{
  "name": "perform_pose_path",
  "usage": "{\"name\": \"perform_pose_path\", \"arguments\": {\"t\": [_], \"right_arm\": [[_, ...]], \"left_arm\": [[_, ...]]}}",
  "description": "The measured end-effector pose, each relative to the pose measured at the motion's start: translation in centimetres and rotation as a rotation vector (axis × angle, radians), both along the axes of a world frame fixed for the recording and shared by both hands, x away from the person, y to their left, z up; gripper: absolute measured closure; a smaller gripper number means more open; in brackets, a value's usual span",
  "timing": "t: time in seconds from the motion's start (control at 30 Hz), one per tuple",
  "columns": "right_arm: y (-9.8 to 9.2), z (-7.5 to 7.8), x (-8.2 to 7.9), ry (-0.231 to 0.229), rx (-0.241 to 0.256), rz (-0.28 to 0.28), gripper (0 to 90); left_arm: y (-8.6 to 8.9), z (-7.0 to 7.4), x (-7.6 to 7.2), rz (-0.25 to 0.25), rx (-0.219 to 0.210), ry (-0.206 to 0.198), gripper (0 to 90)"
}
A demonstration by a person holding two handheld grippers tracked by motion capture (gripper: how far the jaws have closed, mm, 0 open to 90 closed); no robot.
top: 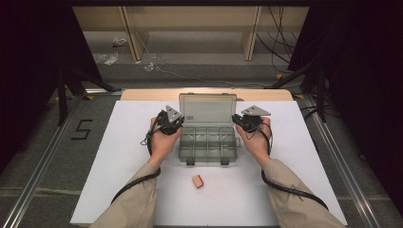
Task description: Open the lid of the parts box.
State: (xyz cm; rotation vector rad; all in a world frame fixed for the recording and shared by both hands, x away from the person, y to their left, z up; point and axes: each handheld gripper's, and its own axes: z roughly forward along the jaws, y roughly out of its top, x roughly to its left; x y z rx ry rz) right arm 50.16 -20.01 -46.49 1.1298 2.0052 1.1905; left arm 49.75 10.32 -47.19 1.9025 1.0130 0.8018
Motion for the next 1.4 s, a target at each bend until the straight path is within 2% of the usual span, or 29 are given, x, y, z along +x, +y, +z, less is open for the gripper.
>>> {"name": "perform_pose_path", "arguments": {"t": [0.57, 1.07, 1.2, 1.4], "right_arm": [[0.0, -0.5, 0.2, 0.024, -0.006, 0.000, 83.2], [0.0, -0.9, 0.3, 0.042, -0.009, 0.002, 81.9], [-0.1, -1.1, 0.4, 0.046, -0.015, 0.003, 78.8], [-0.5, -0.7, 0.5, 0.017, 0.002, -0.009, 66.4]], "left_arm": [[0.0, -0.4, 0.2, 0.003, -0.003, 0.023, 78.8], [0.0, -0.8, 0.4, 0.003, -0.009, 0.058, 76.8], [0.1, -0.9, 0.4, 0.005, -0.011, 0.063, 76.1], [0.5, -0.6, 0.2, 0.031, -0.029, 0.070, 71.7]]}}
